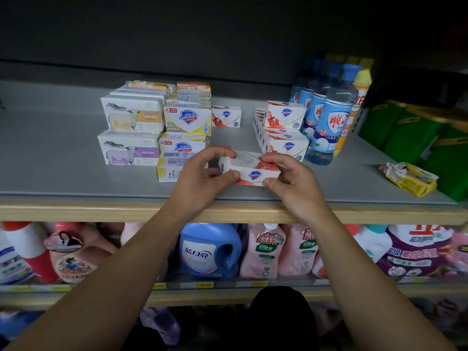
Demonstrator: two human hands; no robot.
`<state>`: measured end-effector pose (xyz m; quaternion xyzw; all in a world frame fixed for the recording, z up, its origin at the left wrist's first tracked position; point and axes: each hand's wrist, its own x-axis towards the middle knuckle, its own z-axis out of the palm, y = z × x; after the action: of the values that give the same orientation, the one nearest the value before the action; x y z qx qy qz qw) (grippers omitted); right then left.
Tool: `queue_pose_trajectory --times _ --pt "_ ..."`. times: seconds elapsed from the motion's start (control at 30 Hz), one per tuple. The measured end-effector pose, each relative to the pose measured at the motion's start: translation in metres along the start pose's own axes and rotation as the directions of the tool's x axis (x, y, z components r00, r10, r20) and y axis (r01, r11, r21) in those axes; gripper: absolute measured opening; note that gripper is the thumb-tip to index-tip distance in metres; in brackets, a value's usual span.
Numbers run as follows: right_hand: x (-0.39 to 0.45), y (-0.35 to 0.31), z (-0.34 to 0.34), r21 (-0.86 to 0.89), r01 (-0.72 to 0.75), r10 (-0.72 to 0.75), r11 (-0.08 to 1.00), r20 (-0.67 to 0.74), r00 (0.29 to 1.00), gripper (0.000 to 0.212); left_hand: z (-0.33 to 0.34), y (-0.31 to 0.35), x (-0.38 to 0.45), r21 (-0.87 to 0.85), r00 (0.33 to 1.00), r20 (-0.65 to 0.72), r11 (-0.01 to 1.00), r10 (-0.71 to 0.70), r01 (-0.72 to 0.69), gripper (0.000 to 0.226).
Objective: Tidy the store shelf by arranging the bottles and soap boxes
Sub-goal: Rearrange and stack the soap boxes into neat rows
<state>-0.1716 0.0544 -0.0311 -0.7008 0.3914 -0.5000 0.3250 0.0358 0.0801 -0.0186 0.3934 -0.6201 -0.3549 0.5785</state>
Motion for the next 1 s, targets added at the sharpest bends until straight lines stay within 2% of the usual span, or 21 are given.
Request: queue_pose_trajectory --times 0.1,0.2,0.33,0.4,0.53,0.63,0.73,0.83,1.0 --pt "0.0 -0.002 0.002 0.02 0.009 -0.009 1.0 -0.009 1.0 0.047 -0.001 -0.001 0.0 -0.005 0.999 0.017 0.999 0.044 -0.043 0.028" --pt "-0.001 -0.002 0.003 -0.007 0.017 -0.017 1.0 -0.007 1.0 0.049 -0.002 -0.006 0.002 -0.016 0.999 -0.025 0.999 0.046 -0.046 0.024" --pt "-0.002 -0.005 0.001 0.02 -0.033 0.033 0.999 0.001 0.999 0.055 0.001 -0.007 0.005 -0.239 0.991 -0.072 0.966 -0.117 0.096 0.01" --pt "-0.003 -0.004 -0.001 0.01 -0.029 0.029 1.0 -0.017 0.999 0.049 0.004 -0.006 0.006 -0.234 0.983 -0.084 0.962 -0.166 0.143 0.009" --pt "-0.004 -0.002 0.003 -0.006 -0.015 0.014 1.0 -0.112 0.994 0.028 0.01 -0.006 0.006 0.015 0.976 -0.133 0.985 -0.171 0.175 0.018" --pt "-0.003 -0.002 0.006 -0.037 -0.042 0.034 0.998 -0.201 0.979 0.015 0.012 -0.006 0.004 0.226 0.991 -0.103 0.968 -0.091 0.113 0.012" --pt "0.001 -0.002 0.005 -0.134 -0.122 0.093 0.984 -0.205 0.974 0.012 0.013 -0.009 0.004 0.521 0.996 -0.08 0.853 0.039 0.008 0.026" --pt "0.006 -0.005 0.003 -0.156 -0.188 0.161 0.97 -0.169 0.972 0.012 0.016 -0.011 0.004 0.525 0.991 -0.119 0.851 0.059 0.013 0.051" --pt "0.007 -0.011 -0.013 -0.24 -0.248 0.223 0.939 -0.125 0.967 0.014 0.018 -0.013 0.004 0.56 0.989 -0.094 0.827 0.114 -0.042 0.047"
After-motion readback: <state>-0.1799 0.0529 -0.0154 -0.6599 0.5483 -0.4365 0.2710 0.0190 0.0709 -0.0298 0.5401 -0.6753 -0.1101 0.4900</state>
